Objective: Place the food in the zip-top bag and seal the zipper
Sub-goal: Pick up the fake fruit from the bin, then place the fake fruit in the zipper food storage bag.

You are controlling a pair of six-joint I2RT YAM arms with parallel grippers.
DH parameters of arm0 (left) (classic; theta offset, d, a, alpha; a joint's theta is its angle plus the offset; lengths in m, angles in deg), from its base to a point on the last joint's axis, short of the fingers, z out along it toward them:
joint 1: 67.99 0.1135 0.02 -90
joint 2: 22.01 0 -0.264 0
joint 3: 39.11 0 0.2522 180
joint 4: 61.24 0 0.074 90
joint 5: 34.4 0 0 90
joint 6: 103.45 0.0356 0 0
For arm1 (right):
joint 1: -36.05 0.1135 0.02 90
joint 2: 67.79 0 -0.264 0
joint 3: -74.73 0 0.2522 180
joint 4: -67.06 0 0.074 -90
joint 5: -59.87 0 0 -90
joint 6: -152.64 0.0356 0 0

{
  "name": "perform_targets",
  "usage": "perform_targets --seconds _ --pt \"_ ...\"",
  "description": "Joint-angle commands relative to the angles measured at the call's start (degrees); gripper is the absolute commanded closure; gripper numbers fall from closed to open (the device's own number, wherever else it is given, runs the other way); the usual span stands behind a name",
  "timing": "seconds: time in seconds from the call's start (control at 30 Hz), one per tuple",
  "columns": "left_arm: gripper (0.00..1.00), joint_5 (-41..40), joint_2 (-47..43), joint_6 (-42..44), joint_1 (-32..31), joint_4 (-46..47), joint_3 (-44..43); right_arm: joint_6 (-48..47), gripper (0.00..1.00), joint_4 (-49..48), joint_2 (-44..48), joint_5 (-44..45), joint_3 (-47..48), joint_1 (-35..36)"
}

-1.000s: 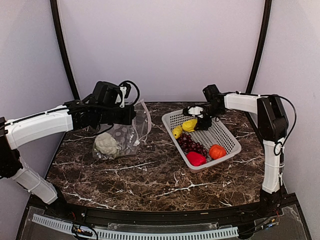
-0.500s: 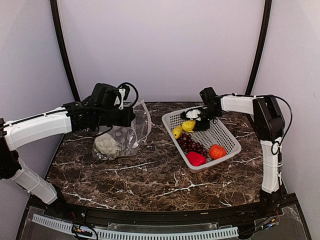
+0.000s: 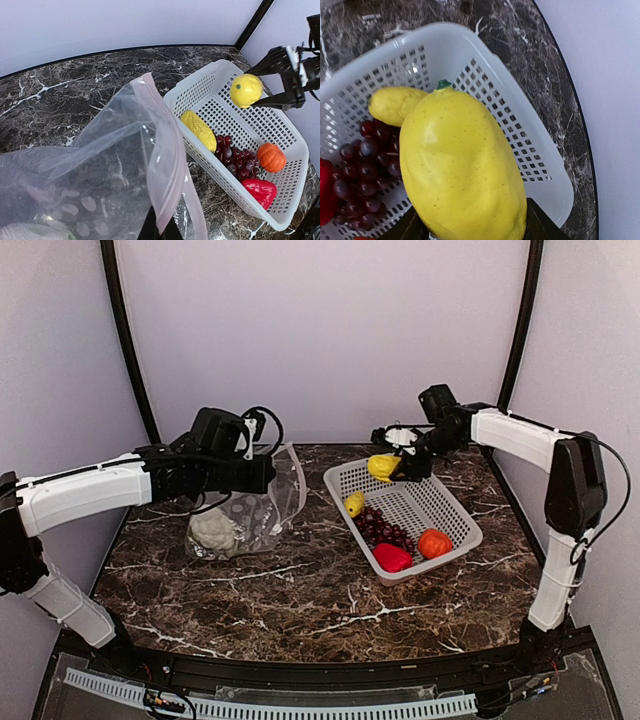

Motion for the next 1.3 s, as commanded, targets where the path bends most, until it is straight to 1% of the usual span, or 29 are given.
perform_targets --seconds 0.0,0.17,0.37,0.47,0.53,0.6,0.83,0.9,1.03,1.13,1.27 --pt "0.99 1.5 2.21 0.48 0.26 0.16 -3.25 13.31 0.58 6.64 5.76 -16.53 4.77 0.36" --pt "0.99 2.69 3.36 -0.5 0.27 0.44 -3.71 26.3 0.62 7.26 7.59 -30.77 6.35 3.45" --pt "0.99 7.16 2.2 -0.89 0.23 3.8 -3.27 34.34 0.61 12.23 3.62 -36.39 12.42 8.04" --pt "0.99 9.48 1.42 0.14 0.22 7.3 -1.93 39.76 0.61 11.75 0.53 -41.66 10.92 9.46" --pt "0.99 9.65 1.25 0.51 0.29 8.27 -1.04 43.08 0.62 12.18 -1.83 -46.32 11.3 9.7" --pt "0.99 12.14 1.1 0.62 0.23 8.94 -0.42 46.53 0.62 12.32 -3.9 -49.07 11.97 9.86" --pt "0.99 16.17 0.29 0.82 0.19 12.52 1.95 49.21 0.61 13.41 -7.03 -49.76 13.91 11.72" --pt "0.99 16.89 -0.04 0.72 0.11 12.86 2.29 51.93 0.61 11.81 -8.1 -49.4 13.36 11.82" --pt "0.99 20.38 -0.95 2.68 -0.35 15.52 3.83 58.52 0.64 8.5 -11.24 -52.18 13.19 11.84" --pt "0.99 22.16 -1.02 4.36 -1.14 14.7 3.72 60.83 0.64 8.21 -13.39 -49.99 15.13 12.08" --pt "0.99 22.28 -1.1 5.26 -2.37 14.61 3.97 63.08 0.63 7.38 -14.74 -48.41 17.14 12.11"
